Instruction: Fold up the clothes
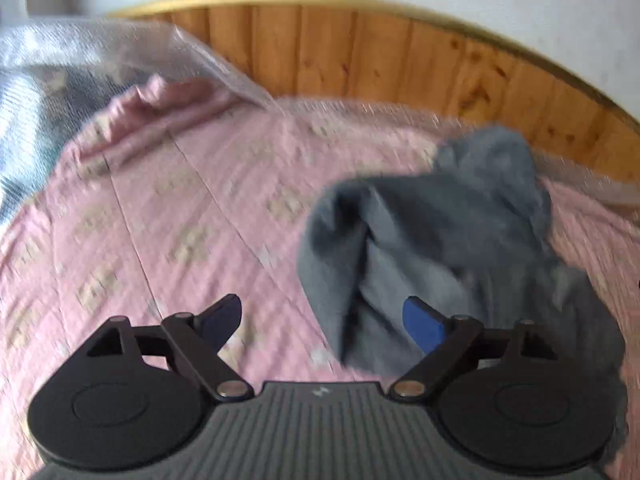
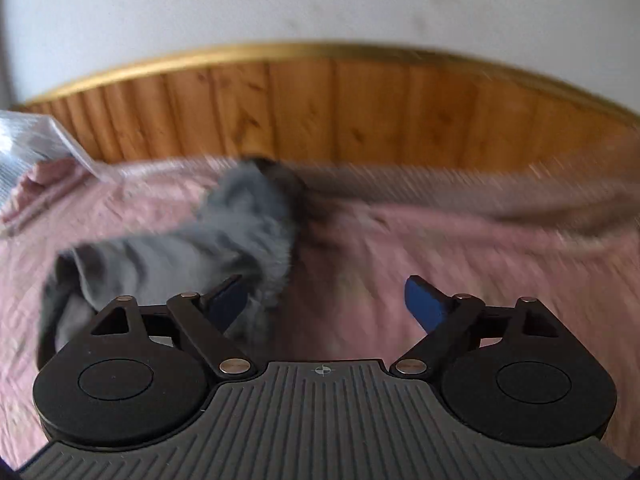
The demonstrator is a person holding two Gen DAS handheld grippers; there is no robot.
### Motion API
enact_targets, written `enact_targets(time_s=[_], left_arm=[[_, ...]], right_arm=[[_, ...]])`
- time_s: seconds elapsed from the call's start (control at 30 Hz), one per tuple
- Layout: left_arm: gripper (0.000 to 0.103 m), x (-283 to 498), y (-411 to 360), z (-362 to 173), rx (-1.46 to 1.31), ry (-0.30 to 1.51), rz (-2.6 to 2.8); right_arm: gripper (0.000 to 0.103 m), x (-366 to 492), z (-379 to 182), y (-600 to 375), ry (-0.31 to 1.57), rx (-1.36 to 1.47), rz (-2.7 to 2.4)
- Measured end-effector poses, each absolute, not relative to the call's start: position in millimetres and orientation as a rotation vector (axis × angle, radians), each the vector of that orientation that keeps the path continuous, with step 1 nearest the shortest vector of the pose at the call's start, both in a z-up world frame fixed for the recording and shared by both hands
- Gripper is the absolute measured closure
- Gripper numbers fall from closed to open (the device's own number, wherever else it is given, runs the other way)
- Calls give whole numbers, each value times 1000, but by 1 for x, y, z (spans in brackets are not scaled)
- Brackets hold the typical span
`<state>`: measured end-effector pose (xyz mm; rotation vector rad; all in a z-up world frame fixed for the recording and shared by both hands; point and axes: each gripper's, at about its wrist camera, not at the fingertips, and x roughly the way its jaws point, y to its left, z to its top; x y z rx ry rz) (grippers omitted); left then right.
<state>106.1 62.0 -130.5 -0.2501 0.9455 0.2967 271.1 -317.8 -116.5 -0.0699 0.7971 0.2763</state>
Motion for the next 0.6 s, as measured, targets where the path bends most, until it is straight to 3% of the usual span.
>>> enact_targets(time_s=[0.17,0.2,0.23,0.27,0.4,0.47,0.6], left_arm=[[22,99,17,-172,-307,1097,98],[23,103,12,-166,-294,1077,69],[23,107,7,-160,-280,1055,43],[23,109,9,-149,-268,1018,55],[18,102,37,-122,-270,925,125],[18,92,59,-117,-295,907,171],[18,70,104,-108,-345,869,263]], right_arm=[[14,169,-187,-392,1074,290,226],[27,158,-200,-382,1100,288,265],[85,153,-209,-368,1123,245,281],[95,150,-210,-352,1131,181,259],[98,107,-118,-263,832,89,604],[98,76,-83,-216,773,41,847],[95,60,-85,-212,787,16,866]])
